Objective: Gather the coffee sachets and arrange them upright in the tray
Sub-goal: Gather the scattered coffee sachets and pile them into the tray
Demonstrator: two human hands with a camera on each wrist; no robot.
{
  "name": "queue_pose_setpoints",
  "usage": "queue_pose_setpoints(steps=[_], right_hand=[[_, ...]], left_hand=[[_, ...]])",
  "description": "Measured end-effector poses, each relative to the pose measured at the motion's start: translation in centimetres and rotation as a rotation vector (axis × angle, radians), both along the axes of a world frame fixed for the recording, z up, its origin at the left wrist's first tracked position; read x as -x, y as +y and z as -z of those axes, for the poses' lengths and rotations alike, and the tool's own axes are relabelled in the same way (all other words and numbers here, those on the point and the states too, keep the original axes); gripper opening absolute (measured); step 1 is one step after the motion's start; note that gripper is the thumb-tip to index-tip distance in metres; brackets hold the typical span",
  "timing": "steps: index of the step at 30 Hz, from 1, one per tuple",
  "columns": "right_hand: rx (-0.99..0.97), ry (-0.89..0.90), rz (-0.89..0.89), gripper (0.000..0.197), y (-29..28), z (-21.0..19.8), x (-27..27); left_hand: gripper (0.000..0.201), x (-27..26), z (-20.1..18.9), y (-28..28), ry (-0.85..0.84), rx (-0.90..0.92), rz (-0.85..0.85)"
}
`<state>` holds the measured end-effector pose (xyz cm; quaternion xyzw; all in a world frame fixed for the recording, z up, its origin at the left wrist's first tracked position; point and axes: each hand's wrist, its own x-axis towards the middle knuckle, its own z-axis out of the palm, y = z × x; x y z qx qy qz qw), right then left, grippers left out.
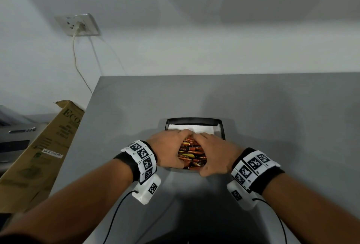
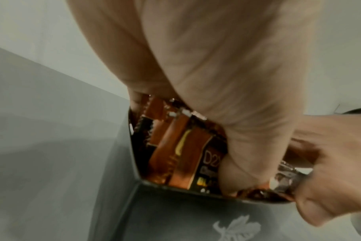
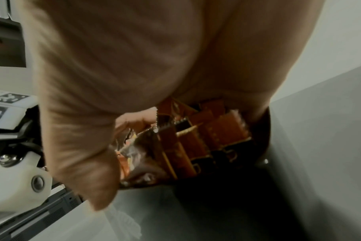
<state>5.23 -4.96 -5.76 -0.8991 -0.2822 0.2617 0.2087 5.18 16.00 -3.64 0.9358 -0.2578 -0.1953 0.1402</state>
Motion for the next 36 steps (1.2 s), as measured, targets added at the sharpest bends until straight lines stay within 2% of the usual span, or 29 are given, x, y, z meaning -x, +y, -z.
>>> queue_pose_setpoints(steps=[3,6,8,11,14,17,20,23,26,30,31,34,36], right_hand=[[0.003,-0.002,-0.001,0.103,-0.1,-0.3,0.2],[-0.039,0.053,0.021,0.087,0.0,-0.5,0.1],[-0.057,0.065,0.026,0.086,0.1,-0.5,0.1],[-0.057,0.042,0.019,0.09,0.3,-0.5,0.2],[-0.121,0.018,0.042,0.08,0.2,-1.4,0.2],[-0.085,-0.086,0.059,0.074,0.2,-2.7,-0.4],[-0.024,-0.216,0.068,0.075,0.4,-2.4,-0.1],[0.022,-0.233,0.076,0.08,0.5,-1.0,2.1],[0.052,-0.342,0.1,0.088,0.6,0.3,4.5],[0.032,-0.351,0.067,0.1,0.1,1.2,5.9],[0.033,-0.334,0.052,0.101,-0.1,1.3,6.2],[0.065,-0.325,0.043,0.091,0.2,1.4,6.3],[0.093,-0.328,0.041,0.081,0.6,0.9,5.6]], left_hand=[[0.091,0.5,0.1,0.0,-0.009,0.015,-0.019],[0.092,0.6,0.2,-0.1,-0.013,0.004,-0.005],[0.089,0.6,0.3,-0.3,-0.017,-0.021,0.007],[0.081,0.6,0.2,-0.3,-0.001,-0.031,0.002],[0.072,0.5,-0.8,-0.1,0.035,0.021,-0.023],[0.062,0.0,-1.8,0.1,-0.037,0.062,-0.04],[0.068,0.5,-1.1,-0.1,-0.15,0.049,-0.057],[0.078,1.8,0.4,-0.1,-0.13,0.043,-0.039],[0.082,3.0,1.4,0.0,-0.188,0.084,0.014],[0.113,4.6,1.6,0.2,-0.199,-0.035,0.09],[0.116,4.9,1.7,0.2,-0.193,-0.065,0.103],[0.096,5.1,2.4,-0.1,-0.238,-0.074,0.12],[0.083,4.9,2.5,-0.5,-0.244,-0.087,0.072]])
